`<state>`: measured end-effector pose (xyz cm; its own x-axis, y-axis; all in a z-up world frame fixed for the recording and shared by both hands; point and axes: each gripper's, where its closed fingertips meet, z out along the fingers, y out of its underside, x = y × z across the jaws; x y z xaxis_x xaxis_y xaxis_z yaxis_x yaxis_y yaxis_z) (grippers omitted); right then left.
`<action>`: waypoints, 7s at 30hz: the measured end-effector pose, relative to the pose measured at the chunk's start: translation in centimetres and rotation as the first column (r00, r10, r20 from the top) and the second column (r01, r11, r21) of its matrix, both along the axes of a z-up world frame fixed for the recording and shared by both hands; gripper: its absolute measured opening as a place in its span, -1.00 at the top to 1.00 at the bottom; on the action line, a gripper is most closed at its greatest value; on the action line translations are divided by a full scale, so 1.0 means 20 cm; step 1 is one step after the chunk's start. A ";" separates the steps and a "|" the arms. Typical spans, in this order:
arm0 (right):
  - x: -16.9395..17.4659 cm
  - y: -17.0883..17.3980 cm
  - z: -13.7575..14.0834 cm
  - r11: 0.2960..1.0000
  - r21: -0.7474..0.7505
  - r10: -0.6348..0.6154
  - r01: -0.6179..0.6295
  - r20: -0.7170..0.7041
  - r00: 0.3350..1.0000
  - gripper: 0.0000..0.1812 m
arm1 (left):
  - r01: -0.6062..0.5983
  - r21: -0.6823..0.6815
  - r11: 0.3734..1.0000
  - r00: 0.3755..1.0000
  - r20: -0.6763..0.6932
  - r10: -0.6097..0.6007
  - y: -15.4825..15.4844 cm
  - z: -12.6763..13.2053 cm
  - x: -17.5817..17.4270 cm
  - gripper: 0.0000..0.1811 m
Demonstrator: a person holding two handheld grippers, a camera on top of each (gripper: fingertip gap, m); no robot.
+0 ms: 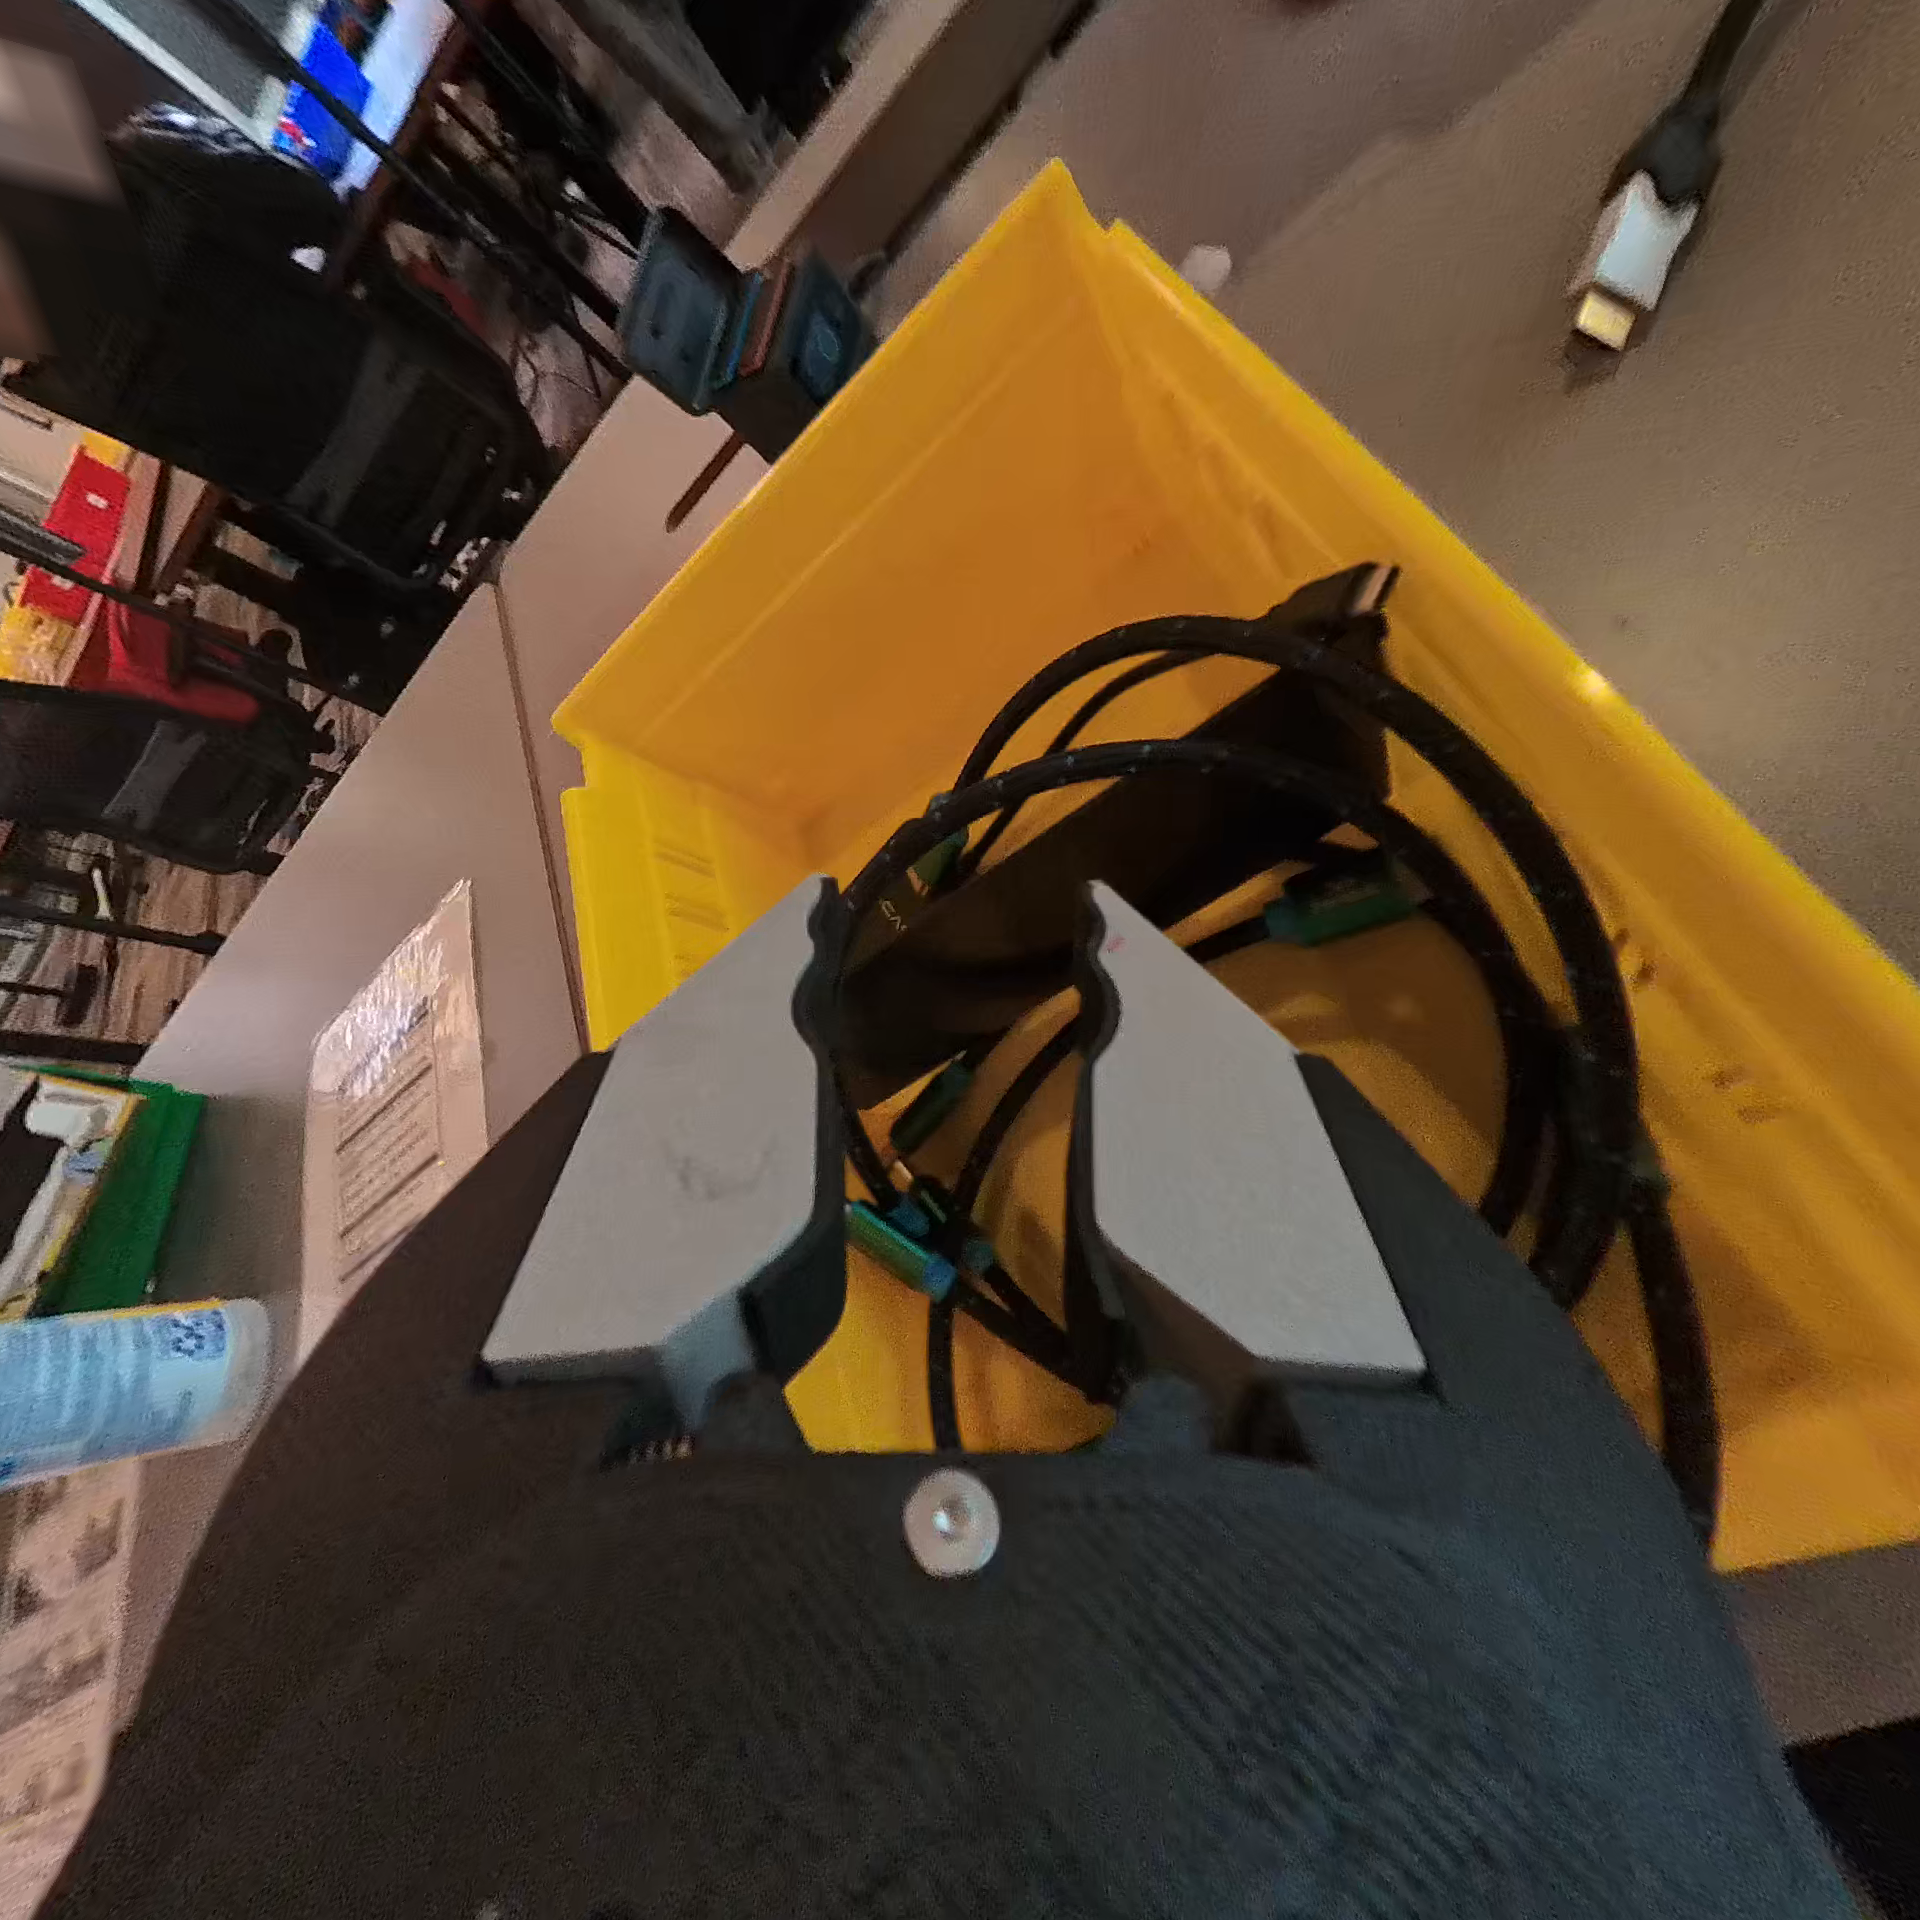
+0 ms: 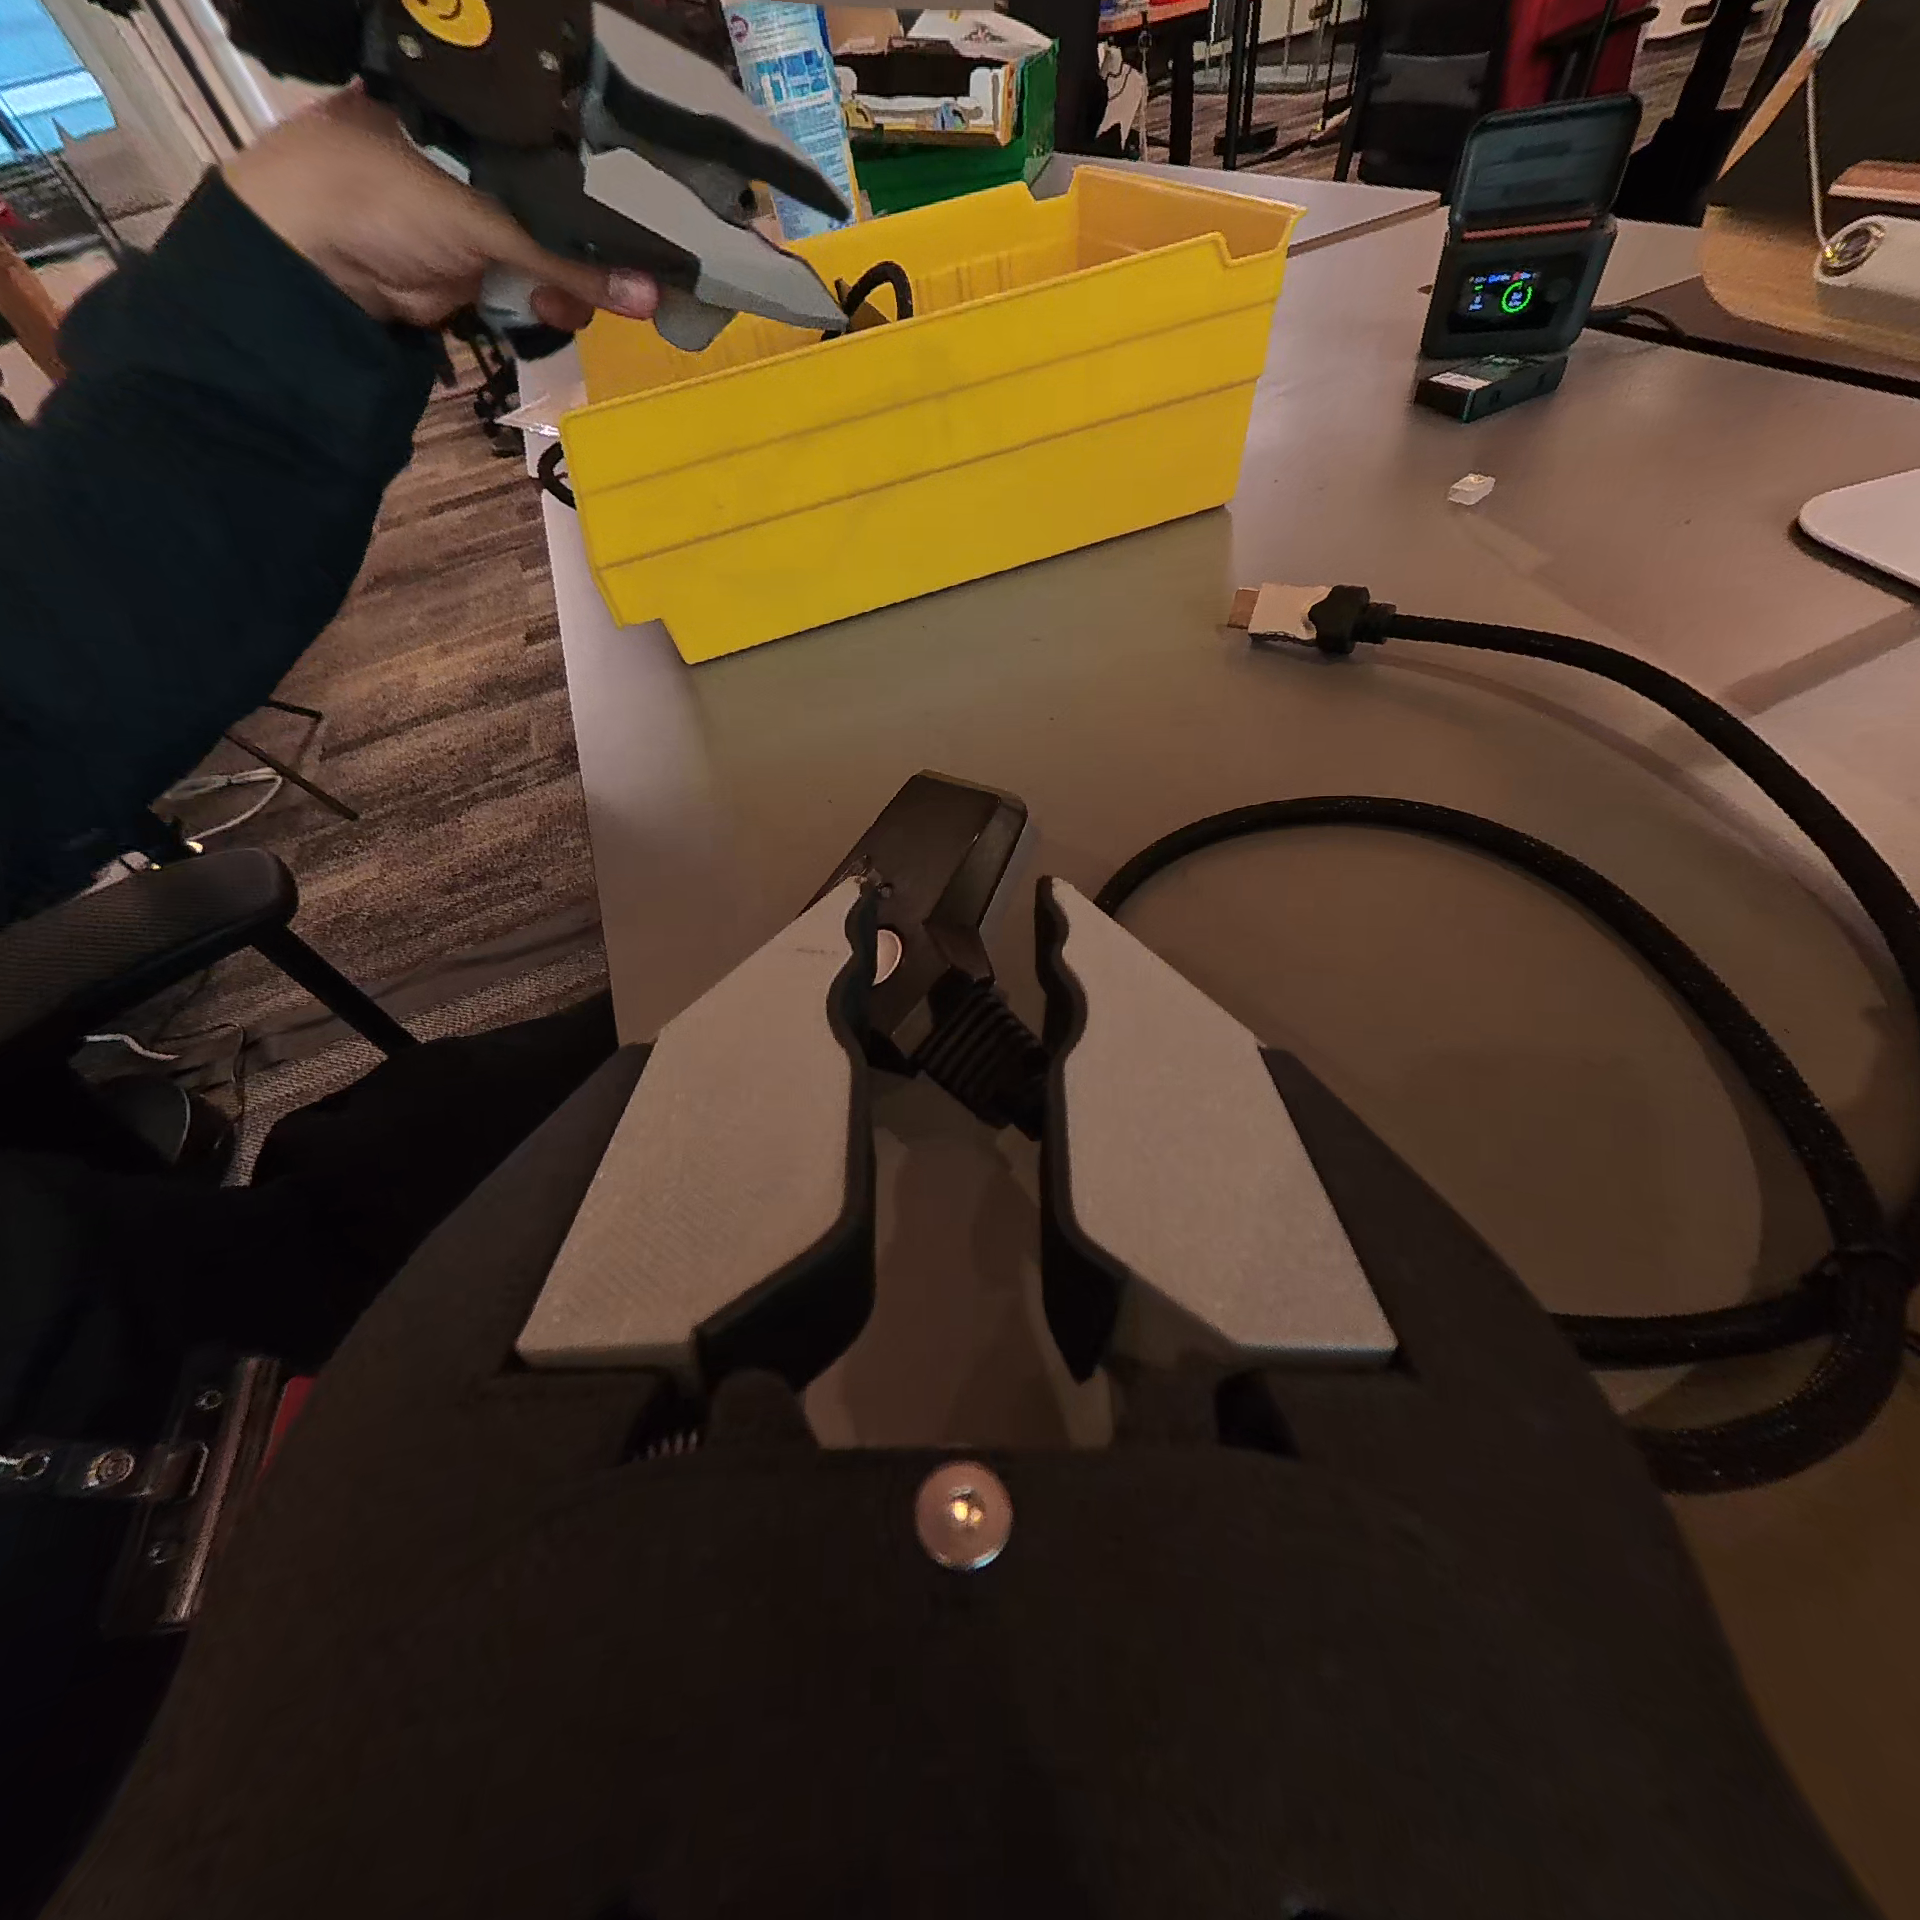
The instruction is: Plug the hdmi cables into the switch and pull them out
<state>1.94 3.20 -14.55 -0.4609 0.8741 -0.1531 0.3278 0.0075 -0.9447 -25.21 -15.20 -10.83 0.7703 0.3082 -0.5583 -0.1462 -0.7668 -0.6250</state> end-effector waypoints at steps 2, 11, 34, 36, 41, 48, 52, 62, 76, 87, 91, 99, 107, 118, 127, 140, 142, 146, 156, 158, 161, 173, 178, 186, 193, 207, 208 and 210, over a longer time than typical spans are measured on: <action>0.00 0.00 0.00 1.000 -0.008 0.003 -0.003 0.000 1.000 0.70 | 0.031 -0.070 0.997 1.000 0.001 -0.031 0.01 -0.01 -0.03 0.51; 0.01 0.00 0.01 0.999 -0.027 0.016 -0.016 -0.006 1.000 0.70 | 0.041 -0.228 0.973 0.993 0.116 -0.014 -0.05 -0.03 -0.15 0.93; 0.03 -0.02 0.05 0.997 -0.055 0.047 -0.049 -0.040 0.998 0.69 | 0.400 0.552 0.732 0.917 -0.238 -0.322 0.29 0.96 0.92 0.95; 0.03 -0.02 0.05 0.997 -0.052 0.051 -0.053 -0.043 0.998 0.68 | 0.443 0.533 0.721 0.896 -0.240 -0.373 0.38 0.84 1.02 0.95; 0.04 -0.04 0.04 0.996 -0.048 0.072 -0.074 -0.040 0.997 0.67 | 0.530 0.533 0.660 0.841 -0.227 -0.492 0.51 0.63 1.18 0.95; 0.05 -0.05 0.05 0.995 -0.043 0.084 -0.086 -0.048 0.995 0.63 | 0.392 0.591 0.705 0.908 -0.127 -0.398 0.51 0.46 1.02 0.96; 0.05 -0.06 0.04 0.994 -0.046 0.093 -0.095 -0.038 0.995 0.61 | 0.364 0.582 0.727 0.920 -0.099 -0.380 0.52 0.44 0.95 0.95; 0.06 -0.08 0.04 0.993 -0.027 0.109 -0.111 -0.050 0.993 0.56 | 0.322 0.591 0.739 0.934 -0.074 -0.348 0.47 0.45 0.87 0.95; 0.02 -0.09 -0.05 0.992 0.114 0.045 -0.047 0.017 0.999 0.56 | 0.154 0.391 0.907 0.976 0.086 -0.202 0.55 0.08 0.74 0.88; 0.01 -0.09 -0.05 0.991 0.125 0.037 -0.039 0.017 0.999 0.58 | 0.167 0.334 0.928 0.983 0.019 -0.183 0.43 0.19 0.80 0.71; 0.02 -0.08 -0.04 0.994 0.100 0.044 -0.045 0.012 0.999 0.58 | 0.335 0.259 0.906 0.911 0.158 -0.382 0.28 0.08 1.03 0.47; 0.00 -0.06 -0.06 0.999 0.037 0.033 -0.035 0.069 0.997 0.66 | 0.515 0.048 0.856 0.843 0.156 -0.516 0.06 -0.33 1.23 0.72; 0.02 -0.08 -0.04 0.997 0.038 0.062 -0.063 0.046 0.997 0.68 | 0.431 0.153 0.889 0.879 0.154 -0.452 0.11 -0.47 1.20 0.82; 0.04 -0.13 -0.04 0.991 0.089 0.103 -0.104 0.022 0.994 0.65 | 0.530 0.146 0.836 0.814 0.191 -0.549 0.11 -0.55 1.33 0.70; 0.05 -0.14 -0.03 0.988 0.103 0.115 -0.114 -0.003 0.993 0.64 | 0.494 0.280 0.823 0.852 0.030 -0.522 0.21 -0.52 1.34 0.71; 0.06 -0.16 -0.03 0.977 0.186 0.111 -0.100 -0.049 0.993 0.36 | 0.351 0.458 0.817 0.900 0.077 -0.429 0.03 -0.64 1.47 0.66; 0.06 -0.16 -0.02 0.977 0.183 0.121 -0.109 -0.052 0.991 0.33 | 0.291 0.451 0.843 0.900 0.169 -0.401 -0.04 -0.73 1.52 0.67; 0.12 -0.22 0.03 0.960 0.262 0.140 -0.096 -0.157 0.978 0.44 | 0.200 0.417 0.887 0.911 0.254 -0.325 -0.19 -0.79 1.67 0.71; 0.43 -1.08 -0.97 0.742 0.501 0.412 -0.446 0.185 0.892 0.64 | 0.057 0.346 0.936 0.945 0.284 -0.163 -0.49 -0.79 1.84 0.73; 0.40 -0.99 -1.33 0.667 0.548 0.353 -0.504 0.364 0.862 0.61 | 0.033 0.329 0.944 0.937 0.320 -0.144 -0.52 -0.83 1.83 0.73; 0.32 -0.77 -1.82 0.649 0.545 0.207 -0.531 0.545 0.813 0.58 | 0.010 0.284 0.959 0.932 0.344 -0.111 -0.56 -0.89 1.82 0.73; 0.15 -0.16 -3.13 0.547 0.334 -0.068 -0.767 0.932 0.357 0.42 | -0.191 0.213 0.958 0.869 0.492 0.064 -0.72 -1.13 1.58 0.72; 0.24 -0.05 -3.53 0.451 0.273 -0.109 -0.850 0.962 0.251 0.40 | -0.319 0.169 0.933 0.866 0.452 0.214 -0.84 -1.22 1.44 0.58; 0.27 0.19 -3.89 0.263 0.336 -0.322 -0.904 0.914 0.246 0.62 | -0.432 0.062 0.900 0.795 0.496 0.348 -0.99 -1.42 1.37 0.63; 0.17 -0.03 -3.68 0.375 0.247 -0.195 -0.893 0.963 0.185 1.00 | -0.380 0.058 0.923 0.807 0.509 0.301 -0.90 -1.37 1.31 0.67; 0.11 -0.39 -2.26 0.473 0.411 -0.033 -0.779 0.892 0.451 1.00 | -0.166 0.309 0.936 0.941 0.333 0.057 -0.59 -0.90 1.15 0.72; 0.16 -0.42 -2.14 0.475 0.432 -0.015 -0.767 0.875 0.484 1.00 | -0.153 0.315 0.937 0.944 0.328 0.044 -0.58 -0.89 1.17 0.72; 0.26 -0.50 -1.88 0.490 0.469 0.023 -0.735 0.836 0.549 1.00 | -0.114 0.314 0.943 0.957 0.290 0.020 -0.55 -0.86 1.21 0.72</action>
<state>7.15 -6.86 -52.19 -0.8343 0.5510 -0.0189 0.5510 0.8345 0.0080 -0.99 -26.22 -28.00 0.8509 0.4916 -0.1850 0.1145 -0.5174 -0.8481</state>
